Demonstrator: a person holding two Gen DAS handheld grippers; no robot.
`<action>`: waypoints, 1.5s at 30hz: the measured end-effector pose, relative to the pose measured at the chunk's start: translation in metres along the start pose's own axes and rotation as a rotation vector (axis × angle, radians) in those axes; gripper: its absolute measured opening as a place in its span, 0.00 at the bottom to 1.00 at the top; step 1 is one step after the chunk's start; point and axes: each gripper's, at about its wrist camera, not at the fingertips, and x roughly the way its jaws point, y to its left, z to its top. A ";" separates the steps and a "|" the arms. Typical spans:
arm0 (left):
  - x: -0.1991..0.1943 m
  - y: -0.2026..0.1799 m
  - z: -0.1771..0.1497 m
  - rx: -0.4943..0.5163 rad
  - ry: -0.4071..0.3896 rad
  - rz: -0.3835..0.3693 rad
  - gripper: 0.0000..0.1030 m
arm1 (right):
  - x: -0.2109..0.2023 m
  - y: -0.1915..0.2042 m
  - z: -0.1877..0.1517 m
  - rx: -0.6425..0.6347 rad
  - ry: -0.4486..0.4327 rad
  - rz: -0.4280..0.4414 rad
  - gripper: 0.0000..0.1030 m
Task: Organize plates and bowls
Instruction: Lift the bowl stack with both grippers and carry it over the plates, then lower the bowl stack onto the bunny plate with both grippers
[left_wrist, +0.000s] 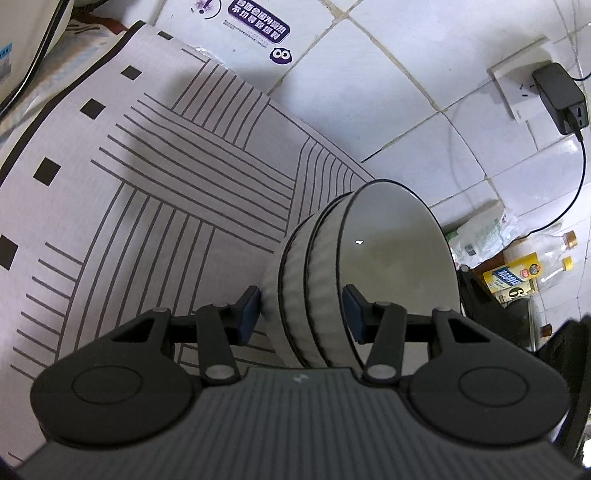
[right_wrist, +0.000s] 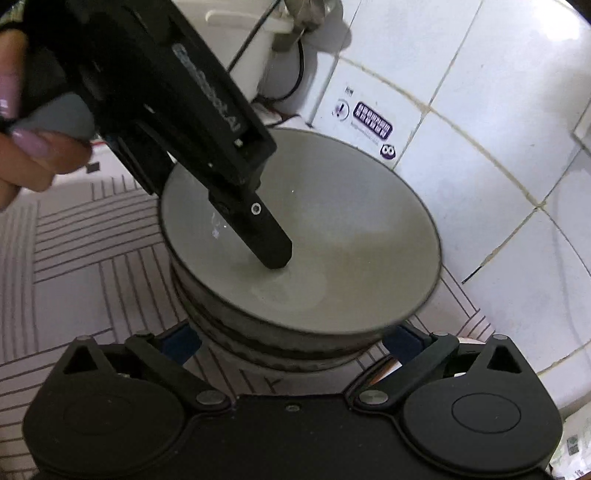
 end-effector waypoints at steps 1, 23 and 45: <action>0.000 0.000 0.000 0.002 -0.001 -0.001 0.46 | 0.004 0.000 0.004 0.000 0.012 0.005 1.00; -0.044 -0.059 -0.018 0.281 0.023 0.113 0.46 | -0.018 0.010 -0.007 0.140 -0.074 0.016 1.00; -0.075 -0.203 -0.055 0.517 0.060 0.072 0.46 | -0.151 -0.003 -0.063 0.334 -0.268 -0.139 1.00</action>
